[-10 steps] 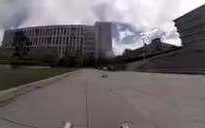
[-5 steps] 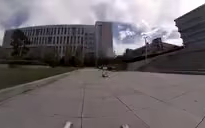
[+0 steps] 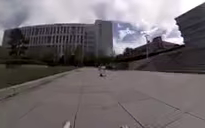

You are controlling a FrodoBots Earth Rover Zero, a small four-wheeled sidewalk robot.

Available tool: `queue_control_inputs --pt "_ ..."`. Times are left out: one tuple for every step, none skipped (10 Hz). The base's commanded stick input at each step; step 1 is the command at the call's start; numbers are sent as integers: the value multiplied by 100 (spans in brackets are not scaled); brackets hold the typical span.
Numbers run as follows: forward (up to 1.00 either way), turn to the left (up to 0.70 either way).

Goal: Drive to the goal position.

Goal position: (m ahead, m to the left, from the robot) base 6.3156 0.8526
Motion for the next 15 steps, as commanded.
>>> queue_control_inputs --pt "100 0" --pt "100 0" --pt "100 0" --pt "100 0" --pt "100 0" --pt "100 -1" --pt "100 -2" --pt "100 -2" --pt "100 -4" --pt "100 -9" --pt "100 -15" --pt "100 -27" --pt "100 -13" --pt "100 0" --pt "100 0"
